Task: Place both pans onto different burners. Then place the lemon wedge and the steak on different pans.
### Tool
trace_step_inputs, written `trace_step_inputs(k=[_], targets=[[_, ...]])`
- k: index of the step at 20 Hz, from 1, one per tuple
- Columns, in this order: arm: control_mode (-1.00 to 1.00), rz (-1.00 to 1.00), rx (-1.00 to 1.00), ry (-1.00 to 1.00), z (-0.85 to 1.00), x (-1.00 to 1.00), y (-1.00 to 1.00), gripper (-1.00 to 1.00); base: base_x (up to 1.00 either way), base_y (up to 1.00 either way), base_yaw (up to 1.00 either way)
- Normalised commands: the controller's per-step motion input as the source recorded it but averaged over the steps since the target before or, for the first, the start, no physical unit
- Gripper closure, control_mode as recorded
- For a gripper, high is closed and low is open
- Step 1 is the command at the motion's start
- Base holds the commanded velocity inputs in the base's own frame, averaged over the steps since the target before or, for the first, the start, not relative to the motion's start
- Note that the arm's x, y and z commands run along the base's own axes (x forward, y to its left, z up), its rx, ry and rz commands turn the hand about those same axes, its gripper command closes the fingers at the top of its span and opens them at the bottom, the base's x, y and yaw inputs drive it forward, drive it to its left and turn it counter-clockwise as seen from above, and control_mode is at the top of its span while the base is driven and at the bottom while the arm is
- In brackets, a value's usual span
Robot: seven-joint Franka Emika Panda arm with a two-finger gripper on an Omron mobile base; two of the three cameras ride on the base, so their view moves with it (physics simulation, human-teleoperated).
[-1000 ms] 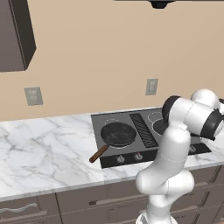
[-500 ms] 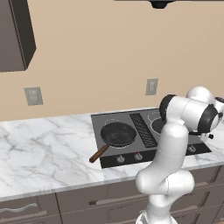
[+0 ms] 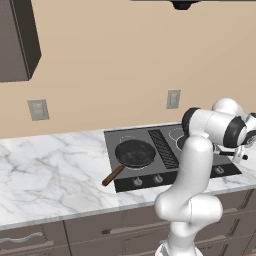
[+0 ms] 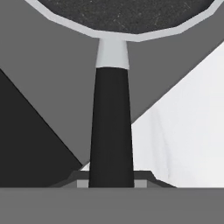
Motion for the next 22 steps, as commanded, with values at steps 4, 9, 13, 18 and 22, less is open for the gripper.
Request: trace_step_inputs(k=[4,9,13,18,22], targets=[[-1.00,0.00,0.00,0.02,-0.09,0.00,0.01,1.00,0.00,0.00,0.00],[-1.00,0.02,0.00,0.00,-0.09,0.00,0.00,1.00,0.00,0.00,0.00],[-1.00,0.00,0.00,0.00,-0.11,-0.04,0.00,1.00,0.00,0.00,0.00],[-1.00,0.00,0.00,0.00,-0.05,-0.04,0.02,1.00,0.00,0.00,0.00],[-1.00,0.00,0.00,0.00,0.00,0.00,0.02,1.00,0.00,0.00,0.00]])
